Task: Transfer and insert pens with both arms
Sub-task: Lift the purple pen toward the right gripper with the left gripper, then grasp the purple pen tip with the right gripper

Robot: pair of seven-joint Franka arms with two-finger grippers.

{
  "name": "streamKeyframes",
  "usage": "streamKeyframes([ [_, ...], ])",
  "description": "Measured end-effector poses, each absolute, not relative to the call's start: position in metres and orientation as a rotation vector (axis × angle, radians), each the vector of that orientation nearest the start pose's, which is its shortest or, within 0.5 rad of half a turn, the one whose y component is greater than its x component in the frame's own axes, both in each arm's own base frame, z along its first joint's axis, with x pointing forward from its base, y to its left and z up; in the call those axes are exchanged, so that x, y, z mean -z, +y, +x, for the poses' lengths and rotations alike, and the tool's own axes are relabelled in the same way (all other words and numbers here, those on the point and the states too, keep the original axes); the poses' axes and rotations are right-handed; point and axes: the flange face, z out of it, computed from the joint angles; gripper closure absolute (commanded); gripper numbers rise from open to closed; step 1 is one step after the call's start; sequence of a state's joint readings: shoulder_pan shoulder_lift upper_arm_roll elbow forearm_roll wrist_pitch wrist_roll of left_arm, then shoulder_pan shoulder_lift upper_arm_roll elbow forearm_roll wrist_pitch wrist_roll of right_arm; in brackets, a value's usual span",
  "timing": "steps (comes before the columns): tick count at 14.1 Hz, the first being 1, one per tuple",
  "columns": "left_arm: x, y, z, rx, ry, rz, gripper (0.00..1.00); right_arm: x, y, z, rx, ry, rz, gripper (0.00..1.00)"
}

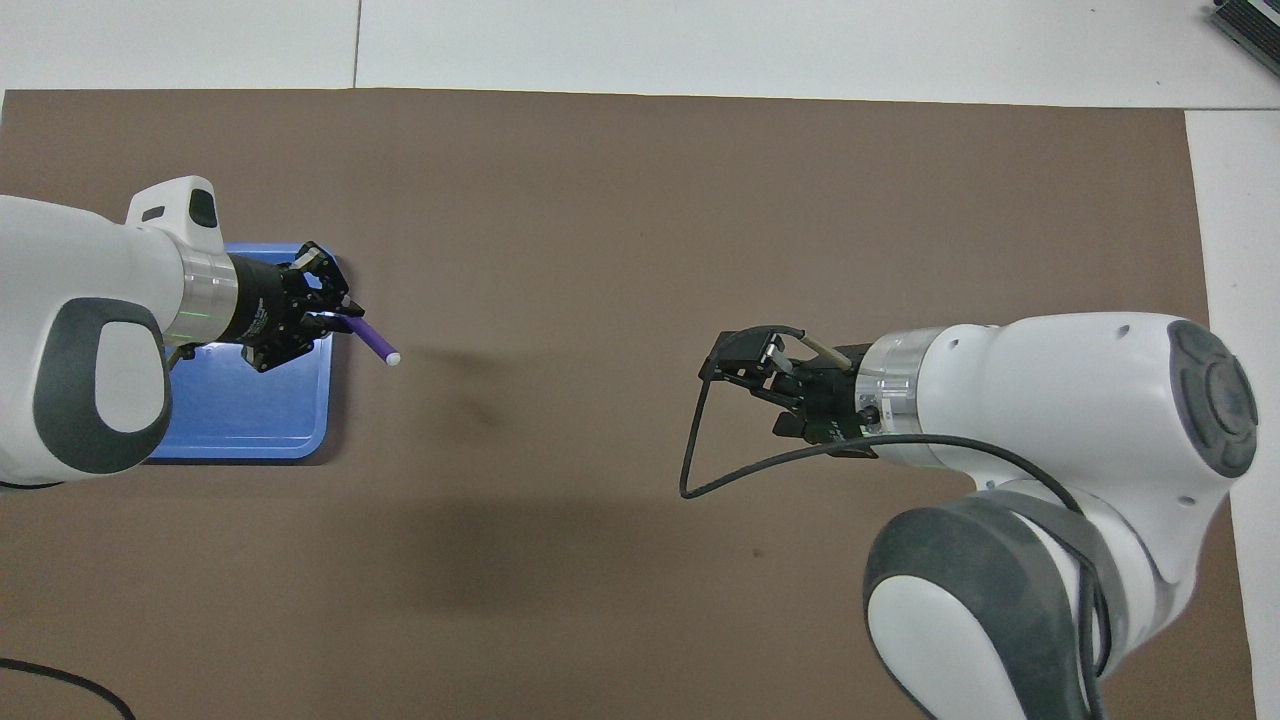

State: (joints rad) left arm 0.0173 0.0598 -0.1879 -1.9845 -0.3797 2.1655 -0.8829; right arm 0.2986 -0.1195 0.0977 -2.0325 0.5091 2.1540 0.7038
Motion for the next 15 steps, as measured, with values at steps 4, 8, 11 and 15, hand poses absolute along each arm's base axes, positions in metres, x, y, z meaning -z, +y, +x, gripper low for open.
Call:
streamKeyframes([
  [4, -0.473, -0.13, 0.558, -0.273, -1.898, -3.059, 1.0, -0.527, 0.231, 0.497, -0.029, 0.71, -2.534, 0.0],
  [8, -0.486, -0.132, 0.527, -0.454, -2.193, -2.952, 1.0, -0.532, 0.234, 0.504, 0.016, 0.758, -2.428, 0.0],
  [11, -0.491, -0.148, 0.5, -0.538, -2.345, -2.834, 1.0, -0.535, 0.251, 0.499, 0.027, 0.778, -2.39, 0.0],
  [15, -0.488, -0.196, 0.47, -0.534, -2.536, -2.683, 1.0, -0.542, 0.272, 0.495, 0.047, 0.802, -2.294, 0.22],
])
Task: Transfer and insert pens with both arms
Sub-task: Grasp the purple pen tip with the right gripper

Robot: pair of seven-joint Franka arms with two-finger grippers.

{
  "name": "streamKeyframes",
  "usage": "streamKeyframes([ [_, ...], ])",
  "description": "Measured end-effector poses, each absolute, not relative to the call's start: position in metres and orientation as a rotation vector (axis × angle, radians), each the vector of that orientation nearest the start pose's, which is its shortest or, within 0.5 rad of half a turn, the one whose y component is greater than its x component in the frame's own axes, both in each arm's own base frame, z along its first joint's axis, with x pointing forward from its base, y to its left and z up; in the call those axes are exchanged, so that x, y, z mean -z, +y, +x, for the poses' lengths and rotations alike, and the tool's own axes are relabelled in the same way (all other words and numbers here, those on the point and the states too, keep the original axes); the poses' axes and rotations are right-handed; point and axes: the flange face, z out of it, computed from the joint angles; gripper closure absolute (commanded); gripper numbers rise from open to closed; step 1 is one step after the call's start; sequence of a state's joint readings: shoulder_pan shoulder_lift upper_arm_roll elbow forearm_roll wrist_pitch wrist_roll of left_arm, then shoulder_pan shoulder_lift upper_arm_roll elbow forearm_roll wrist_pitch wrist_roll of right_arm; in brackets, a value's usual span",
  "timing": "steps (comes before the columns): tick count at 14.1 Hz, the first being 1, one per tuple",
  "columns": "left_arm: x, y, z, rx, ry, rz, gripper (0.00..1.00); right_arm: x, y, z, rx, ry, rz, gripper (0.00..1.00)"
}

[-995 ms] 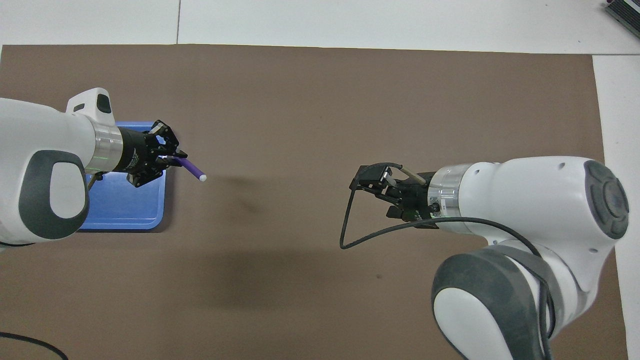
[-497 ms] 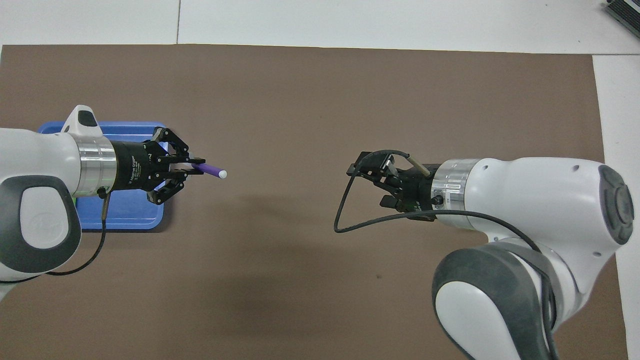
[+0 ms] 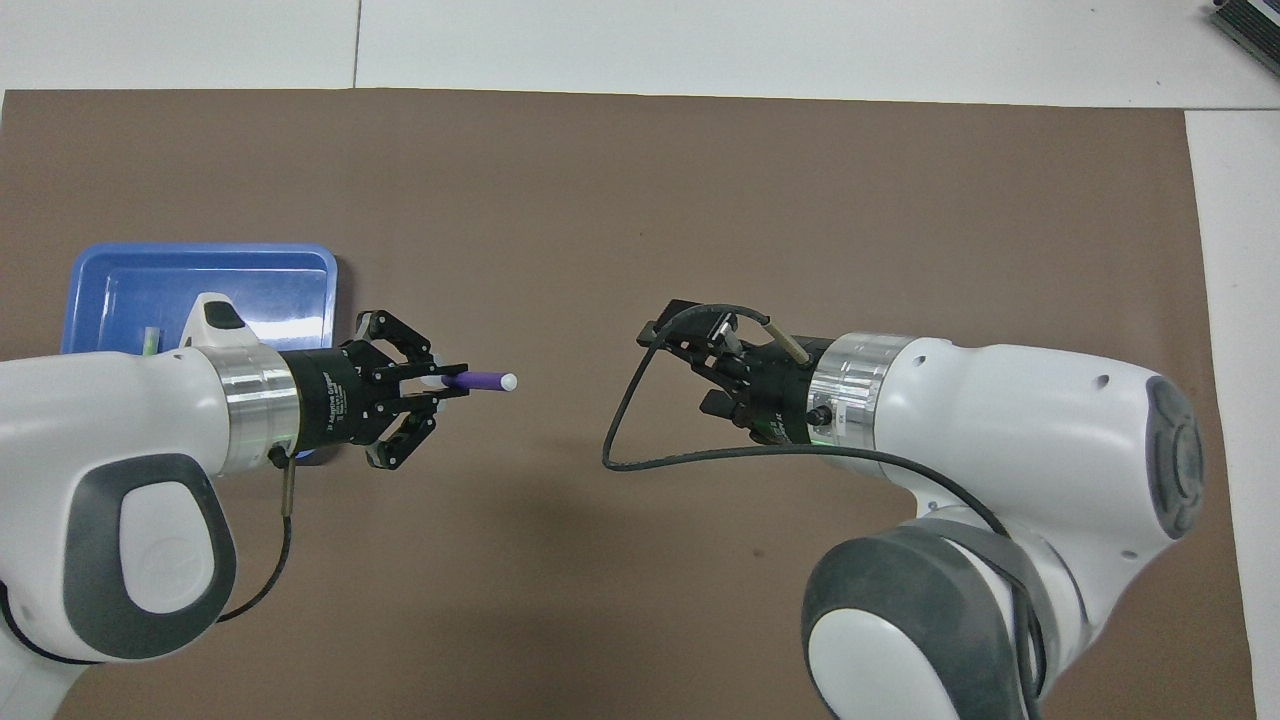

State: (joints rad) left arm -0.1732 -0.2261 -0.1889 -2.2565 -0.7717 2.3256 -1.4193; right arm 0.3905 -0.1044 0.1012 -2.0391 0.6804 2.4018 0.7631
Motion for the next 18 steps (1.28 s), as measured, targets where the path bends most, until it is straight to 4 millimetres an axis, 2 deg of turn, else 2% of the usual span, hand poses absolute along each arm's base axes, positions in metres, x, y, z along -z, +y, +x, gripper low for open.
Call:
streamKeyframes([
  [3, -0.487, -0.222, 0.459, 0.359, 1.795, 1.759, 1.0, -0.545, 0.282, 0.492, 0.068, 0.806, -2.256, 0.23],
  [9, -0.49, -0.235, 0.455, 0.373, 1.89, 1.63, 1.0, -0.531, 0.337, 0.475, 0.082, 0.83, -2.21, 0.25],
  [13, -0.492, -0.235, 0.454, 0.376, 1.902, 1.611, 1.0, -0.525, 0.342, 0.479, 0.107, 0.843, -2.195, 0.31],
  [18, -0.497, -0.239, 0.45, 0.381, 1.899, 1.606, 1.0, -0.53, 0.345, 0.485, 0.111, 0.843, -2.183, 0.33],
])
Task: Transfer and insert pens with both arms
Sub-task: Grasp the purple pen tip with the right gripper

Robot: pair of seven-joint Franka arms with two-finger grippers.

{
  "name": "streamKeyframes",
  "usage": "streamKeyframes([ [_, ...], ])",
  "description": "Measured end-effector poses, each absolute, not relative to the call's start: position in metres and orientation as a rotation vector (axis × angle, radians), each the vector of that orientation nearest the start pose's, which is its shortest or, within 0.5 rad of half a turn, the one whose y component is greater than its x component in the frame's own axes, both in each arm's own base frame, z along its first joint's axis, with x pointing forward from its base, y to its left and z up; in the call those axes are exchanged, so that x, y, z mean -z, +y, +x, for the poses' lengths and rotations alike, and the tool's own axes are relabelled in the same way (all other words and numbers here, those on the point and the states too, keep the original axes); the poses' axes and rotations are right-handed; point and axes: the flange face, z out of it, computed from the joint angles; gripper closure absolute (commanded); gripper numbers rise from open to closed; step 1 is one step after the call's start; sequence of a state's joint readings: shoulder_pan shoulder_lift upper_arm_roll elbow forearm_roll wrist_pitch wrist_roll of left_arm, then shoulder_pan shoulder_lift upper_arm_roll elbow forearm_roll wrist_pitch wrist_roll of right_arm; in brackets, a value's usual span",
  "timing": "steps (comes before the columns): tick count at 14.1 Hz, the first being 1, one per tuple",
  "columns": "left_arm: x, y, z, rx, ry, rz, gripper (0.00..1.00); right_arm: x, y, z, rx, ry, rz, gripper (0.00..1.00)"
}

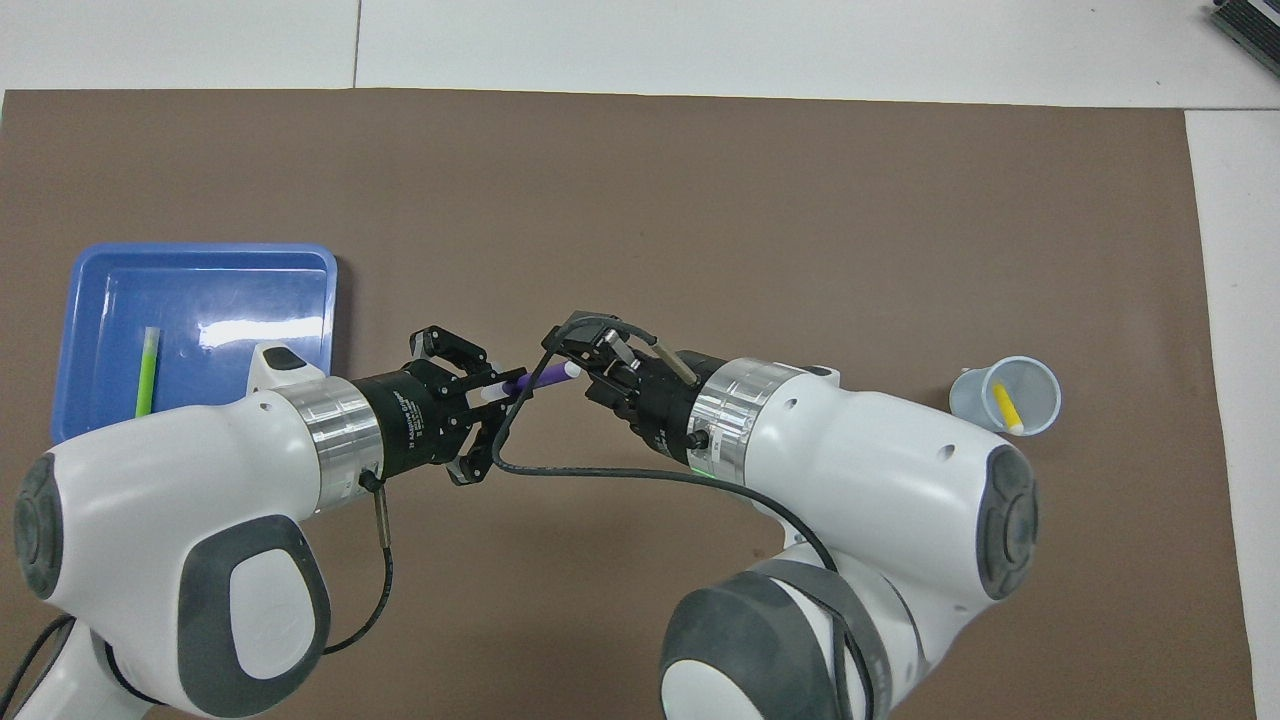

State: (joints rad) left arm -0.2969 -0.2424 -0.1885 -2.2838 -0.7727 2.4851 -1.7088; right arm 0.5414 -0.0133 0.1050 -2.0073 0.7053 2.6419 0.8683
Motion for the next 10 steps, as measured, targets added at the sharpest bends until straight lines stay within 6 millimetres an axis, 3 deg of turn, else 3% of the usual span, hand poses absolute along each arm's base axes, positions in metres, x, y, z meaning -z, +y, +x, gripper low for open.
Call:
streamKeyframes([
  [6, -0.502, -0.238, 0.448, 0.376, 1.892, 1.6, 1.0, -0.519, 0.36, 0.49, 0.098, 0.846, -2.184, 0.34],
  [10, -0.504, -0.238, 0.447, 0.375, 1.89, 1.599, 1.0, -0.521, 0.367, 0.485, 0.085, 0.848, -2.18, 0.42],
])
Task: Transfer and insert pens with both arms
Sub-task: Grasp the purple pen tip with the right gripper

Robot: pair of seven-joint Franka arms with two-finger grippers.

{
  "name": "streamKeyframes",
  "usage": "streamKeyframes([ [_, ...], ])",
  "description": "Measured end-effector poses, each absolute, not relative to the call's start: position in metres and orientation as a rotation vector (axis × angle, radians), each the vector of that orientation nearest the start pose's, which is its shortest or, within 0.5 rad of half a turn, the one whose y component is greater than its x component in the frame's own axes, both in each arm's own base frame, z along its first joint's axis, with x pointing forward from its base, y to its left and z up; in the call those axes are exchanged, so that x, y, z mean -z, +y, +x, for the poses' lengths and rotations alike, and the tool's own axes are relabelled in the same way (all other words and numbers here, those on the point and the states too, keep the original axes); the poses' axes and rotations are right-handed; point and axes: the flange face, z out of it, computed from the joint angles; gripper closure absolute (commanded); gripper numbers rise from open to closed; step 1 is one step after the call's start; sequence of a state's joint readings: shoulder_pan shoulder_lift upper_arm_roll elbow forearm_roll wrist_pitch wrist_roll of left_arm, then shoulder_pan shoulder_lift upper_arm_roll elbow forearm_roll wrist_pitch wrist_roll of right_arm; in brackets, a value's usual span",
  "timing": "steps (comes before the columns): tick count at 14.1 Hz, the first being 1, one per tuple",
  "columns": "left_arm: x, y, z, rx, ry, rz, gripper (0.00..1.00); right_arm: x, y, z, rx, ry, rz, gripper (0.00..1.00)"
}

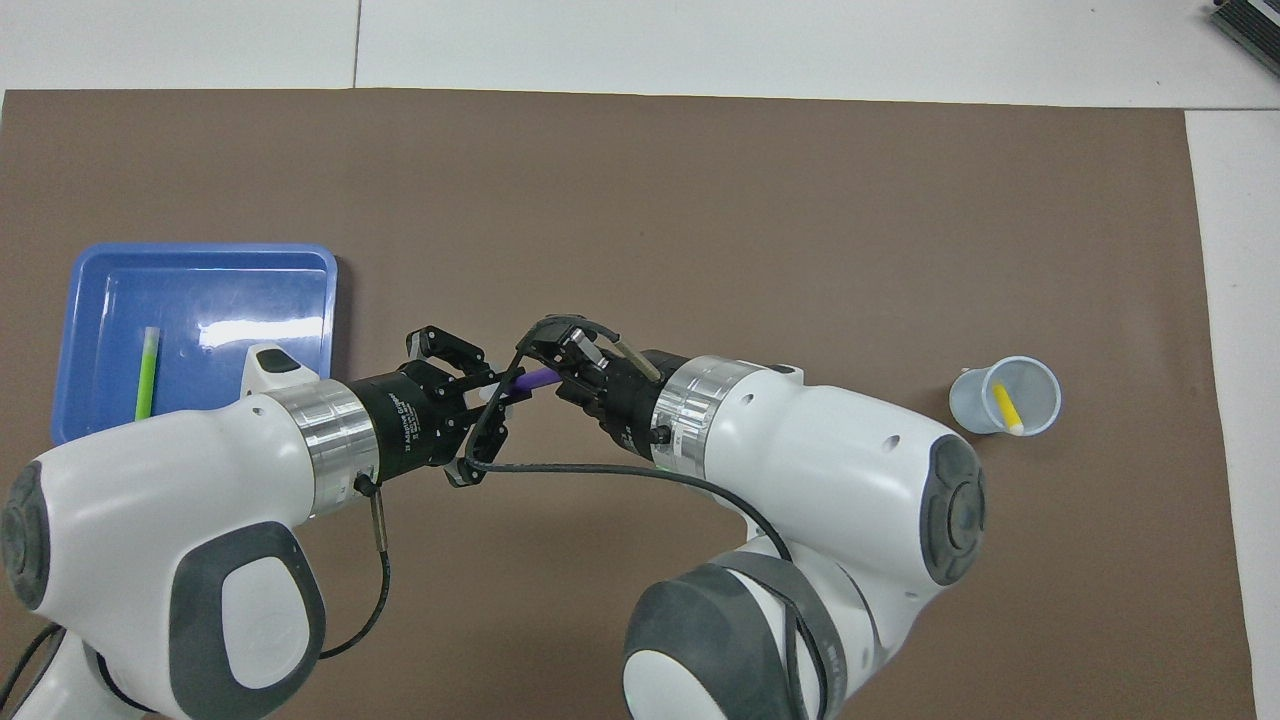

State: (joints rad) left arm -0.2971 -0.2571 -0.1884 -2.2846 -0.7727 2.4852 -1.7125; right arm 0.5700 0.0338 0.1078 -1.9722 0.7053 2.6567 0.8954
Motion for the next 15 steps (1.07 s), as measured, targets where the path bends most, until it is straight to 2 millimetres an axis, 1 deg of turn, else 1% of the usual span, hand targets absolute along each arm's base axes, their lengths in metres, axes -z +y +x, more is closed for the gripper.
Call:
streamKeyframes([
  [5, -0.5061, -0.2381, 0.4464, 0.372, 1.887, 1.598, 1.0, -0.521, 0.367, 0.4852, 0.083, 0.851, -2.178, 0.47],
  [9, -0.5067, -0.2375, 0.4451, 0.371, 1.886, 1.597, 1.0, -0.5209, 0.367, 0.4853, 0.077, 0.863, -2.174, 0.66],
  [10, -0.5067, -0.2373, 0.4448, 0.37, 1.886, 1.597, 1.0, -0.5209, 0.3671, 0.4853, 0.074, 0.87, -2.171, 0.76],
  [11, -0.5069, -0.2371, 0.4445, 0.37, 1.886, 1.597, 1.0, -0.5208, 0.3671, 0.4853, 0.072, 0.874, -2.169, 1.0],
  [15, -0.5099, -0.2335, 0.4453, 0.358, 1.883, 1.586, 1.0, -0.5191, 0.3661, 0.4855, 0.069, 0.878, -2.171, 1.0],
])
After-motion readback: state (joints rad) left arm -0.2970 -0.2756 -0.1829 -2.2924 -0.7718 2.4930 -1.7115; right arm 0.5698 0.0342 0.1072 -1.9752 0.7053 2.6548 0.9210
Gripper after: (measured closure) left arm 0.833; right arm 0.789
